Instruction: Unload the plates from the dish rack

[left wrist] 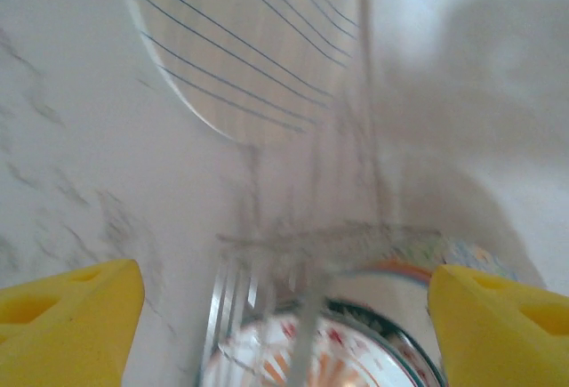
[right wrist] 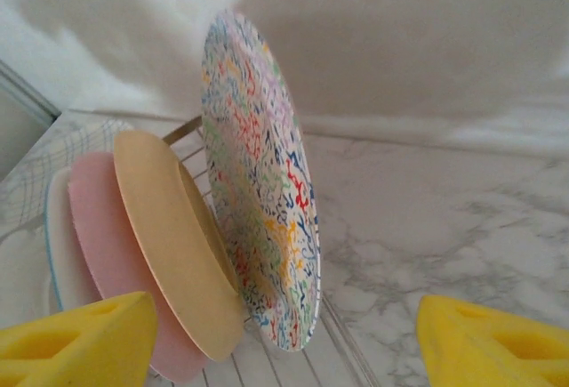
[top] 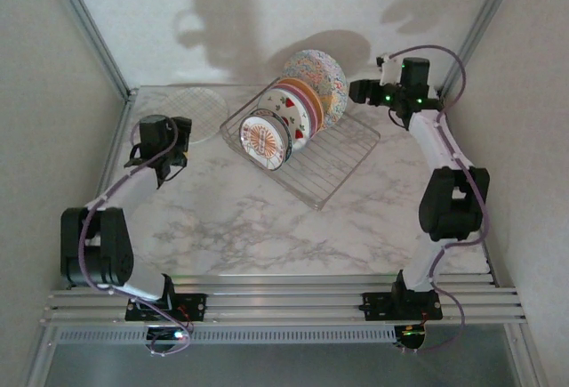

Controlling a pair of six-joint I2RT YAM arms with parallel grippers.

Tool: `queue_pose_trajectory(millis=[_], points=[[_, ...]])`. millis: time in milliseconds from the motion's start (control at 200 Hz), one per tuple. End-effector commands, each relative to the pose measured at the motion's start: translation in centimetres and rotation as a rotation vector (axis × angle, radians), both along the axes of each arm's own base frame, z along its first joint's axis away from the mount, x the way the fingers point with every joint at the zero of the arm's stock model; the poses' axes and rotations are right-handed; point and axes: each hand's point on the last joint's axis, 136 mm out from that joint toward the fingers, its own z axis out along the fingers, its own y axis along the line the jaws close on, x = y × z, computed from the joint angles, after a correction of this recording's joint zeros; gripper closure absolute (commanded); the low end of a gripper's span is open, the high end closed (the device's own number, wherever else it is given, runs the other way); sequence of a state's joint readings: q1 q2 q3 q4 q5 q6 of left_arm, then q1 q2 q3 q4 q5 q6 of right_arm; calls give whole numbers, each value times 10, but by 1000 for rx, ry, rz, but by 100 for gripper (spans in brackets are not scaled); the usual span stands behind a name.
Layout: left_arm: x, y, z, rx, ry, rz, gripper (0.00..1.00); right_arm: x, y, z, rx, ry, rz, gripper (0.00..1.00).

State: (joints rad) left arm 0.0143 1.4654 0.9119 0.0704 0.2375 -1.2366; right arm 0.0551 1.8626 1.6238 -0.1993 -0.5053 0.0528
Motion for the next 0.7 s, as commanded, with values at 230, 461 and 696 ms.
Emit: queue_pose_trajectory(millis=[230,461,696], points=[[-16,-91,93,108,-279,-326,18,33,30,-26,125,52,100,29],[-32,-148,155,199,-492,-512,18,47,48,-52,131,85,121,30],[-46,-182,186,281,-616,-580,18,60,55,-63,151,98,136,36]])
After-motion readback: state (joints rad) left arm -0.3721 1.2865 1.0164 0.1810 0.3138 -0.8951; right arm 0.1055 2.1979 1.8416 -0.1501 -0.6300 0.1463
